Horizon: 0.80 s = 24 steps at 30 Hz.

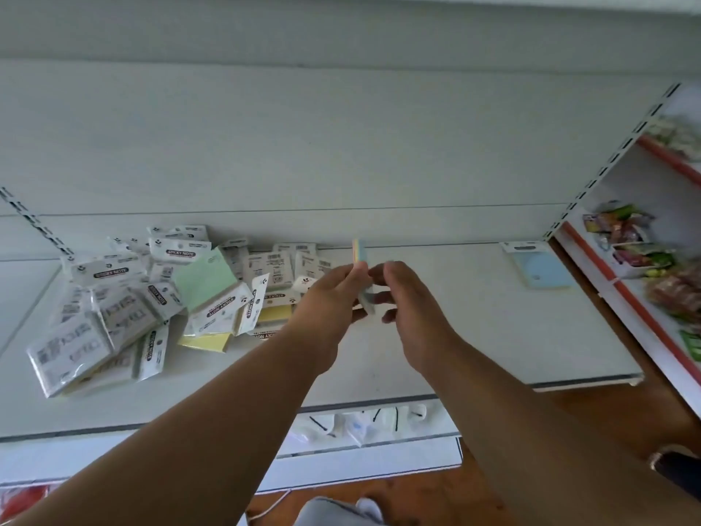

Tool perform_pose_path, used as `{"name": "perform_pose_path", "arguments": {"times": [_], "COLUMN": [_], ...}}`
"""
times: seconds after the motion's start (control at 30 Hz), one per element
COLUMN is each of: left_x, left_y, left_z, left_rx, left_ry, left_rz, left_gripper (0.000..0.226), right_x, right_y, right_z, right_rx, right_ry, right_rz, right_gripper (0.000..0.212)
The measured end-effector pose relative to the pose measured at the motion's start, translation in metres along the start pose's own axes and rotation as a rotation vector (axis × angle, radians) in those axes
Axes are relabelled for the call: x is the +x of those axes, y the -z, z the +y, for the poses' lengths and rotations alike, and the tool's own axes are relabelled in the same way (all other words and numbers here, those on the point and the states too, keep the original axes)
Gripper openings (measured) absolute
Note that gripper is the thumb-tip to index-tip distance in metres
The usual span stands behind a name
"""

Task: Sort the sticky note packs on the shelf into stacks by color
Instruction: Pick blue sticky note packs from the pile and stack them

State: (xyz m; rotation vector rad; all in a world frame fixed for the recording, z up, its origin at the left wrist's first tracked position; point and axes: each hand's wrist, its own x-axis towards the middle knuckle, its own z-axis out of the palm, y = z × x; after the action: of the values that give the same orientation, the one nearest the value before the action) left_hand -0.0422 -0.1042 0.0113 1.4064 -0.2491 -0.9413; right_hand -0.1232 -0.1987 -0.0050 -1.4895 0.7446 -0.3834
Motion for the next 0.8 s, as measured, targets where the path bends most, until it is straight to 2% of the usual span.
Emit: {"name": "perform_pose_path", "arguments": {"times": [0.07, 0.1, 0.17, 0.23, 0.3, 0.37, 0.43, 0.5, 0.57, 0.63, 0.7, 0.77, 0.8], "left_x": [-0.001, 0.000, 0.004, 0.008, 0.012, 0.015, 0.019, 0.022, 0.026, 0.030, 0.038, 0.050, 0.057], "left_y": [-0.002, -0.002, -0.002, -0.002, -0.004, -0.007, -0.010, -0.016, -0.033, -0.054, -0.074, -0.093, -0.104], "left_z": [-0.001, -0.002, -0.003, -0.005, -0.005, -0.003, -0.003, -0.005, -0.008, -0.011, -0.012, -0.015, -0.016], "left_rx": [-0.145, -0.220, -0.306, -0.239, -0.111, -0.073, -0.162, -0.233, -0.187, -0.105, 0.043, 0.226, 0.307], "left_ry": [0.064, 0.092, 0.122, 0.154, 0.206, 0.237, 0.237, 0.211, 0.171, 0.117, 0.047, -0.021, -0.043], "left_rz": [0.004, 0.012, 0.007, -0.052, -0.150, -0.257, -0.345, -0.423, -0.427, -0.294, -0.139, -0.099, -0.097], "left_gripper": [0.016, 0.019, 0.022, 0.026, 0.033, 0.035, 0.035, 0.036, 0.033, 0.028, 0.027, 0.026, 0.025], "right_x": [-0.003, -0.004, -0.008, -0.012, -0.013, -0.013, -0.014, -0.016, -0.017, -0.016, -0.010, 0.003, 0.011], "right_y": [0.004, 0.007, 0.016, 0.027, 0.039, 0.052, 0.064, 0.076, 0.087, 0.098, 0.115, 0.140, 0.155], "right_z": [0.001, 0.001, 0.002, 0.000, -0.003, -0.006, -0.007, -0.006, -0.004, -0.002, -0.001, 0.001, 0.002], "right_rx": [-0.095, -0.112, -0.125, -0.157, -0.151, 0.034, 0.373, 0.609, 0.673, 0.574, 0.292, 0.053, -0.011], "right_ry": [0.004, -0.024, -0.052, -0.063, -0.066, -0.076, -0.152, -0.209, -0.198, -0.194, -0.190, -0.175, -0.170], "right_rz": [0.093, 0.132, 0.162, 0.166, 0.180, 0.217, 0.290, 0.323, 0.277, 0.227, 0.230, 0.270, 0.295], "right_gripper": [0.010, 0.011, 0.034, 0.051, 0.050, 0.031, 0.016, 0.013, 0.017, 0.024, 0.039, 0.042, 0.035]}}
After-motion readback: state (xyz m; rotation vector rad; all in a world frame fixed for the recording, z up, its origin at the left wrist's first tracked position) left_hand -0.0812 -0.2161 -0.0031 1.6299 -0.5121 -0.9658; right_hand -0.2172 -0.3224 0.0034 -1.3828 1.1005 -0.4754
